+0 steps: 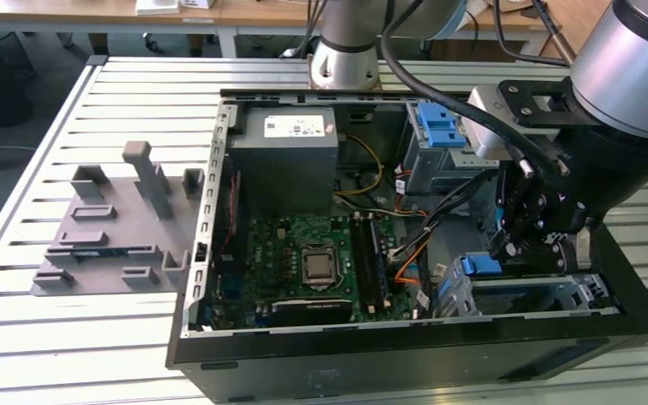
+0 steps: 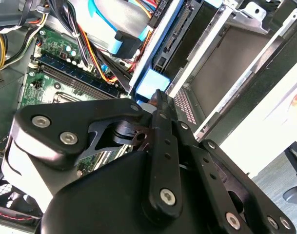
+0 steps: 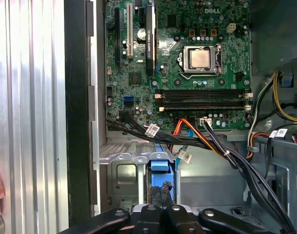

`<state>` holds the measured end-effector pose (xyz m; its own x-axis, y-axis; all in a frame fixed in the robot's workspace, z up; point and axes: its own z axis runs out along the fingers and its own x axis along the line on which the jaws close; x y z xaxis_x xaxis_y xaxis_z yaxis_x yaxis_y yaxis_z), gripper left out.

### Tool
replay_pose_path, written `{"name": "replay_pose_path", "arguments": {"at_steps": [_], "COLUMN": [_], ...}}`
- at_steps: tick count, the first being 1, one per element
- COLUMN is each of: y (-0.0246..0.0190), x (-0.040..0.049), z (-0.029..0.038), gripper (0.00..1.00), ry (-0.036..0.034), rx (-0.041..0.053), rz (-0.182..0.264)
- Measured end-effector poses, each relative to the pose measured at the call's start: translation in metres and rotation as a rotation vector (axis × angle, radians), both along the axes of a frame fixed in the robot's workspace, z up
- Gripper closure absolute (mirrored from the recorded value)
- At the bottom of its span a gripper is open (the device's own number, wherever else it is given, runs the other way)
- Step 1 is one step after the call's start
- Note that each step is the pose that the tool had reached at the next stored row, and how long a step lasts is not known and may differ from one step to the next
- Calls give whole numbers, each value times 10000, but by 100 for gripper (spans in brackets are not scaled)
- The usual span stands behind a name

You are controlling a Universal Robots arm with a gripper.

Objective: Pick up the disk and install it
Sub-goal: 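Insert the first disk wire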

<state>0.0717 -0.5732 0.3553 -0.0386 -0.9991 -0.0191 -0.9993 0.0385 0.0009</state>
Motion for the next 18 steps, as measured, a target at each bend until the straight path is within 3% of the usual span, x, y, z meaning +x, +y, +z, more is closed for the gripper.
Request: {"name": "replay_pose_path", "arguments": {"at_steps": [8,18], "y": [0,0], "x": [13,220], "z": [-3,-2], "gripper": [89,89], "ry": [0,2], "rx": [2,3], "rz": [0,0]}}
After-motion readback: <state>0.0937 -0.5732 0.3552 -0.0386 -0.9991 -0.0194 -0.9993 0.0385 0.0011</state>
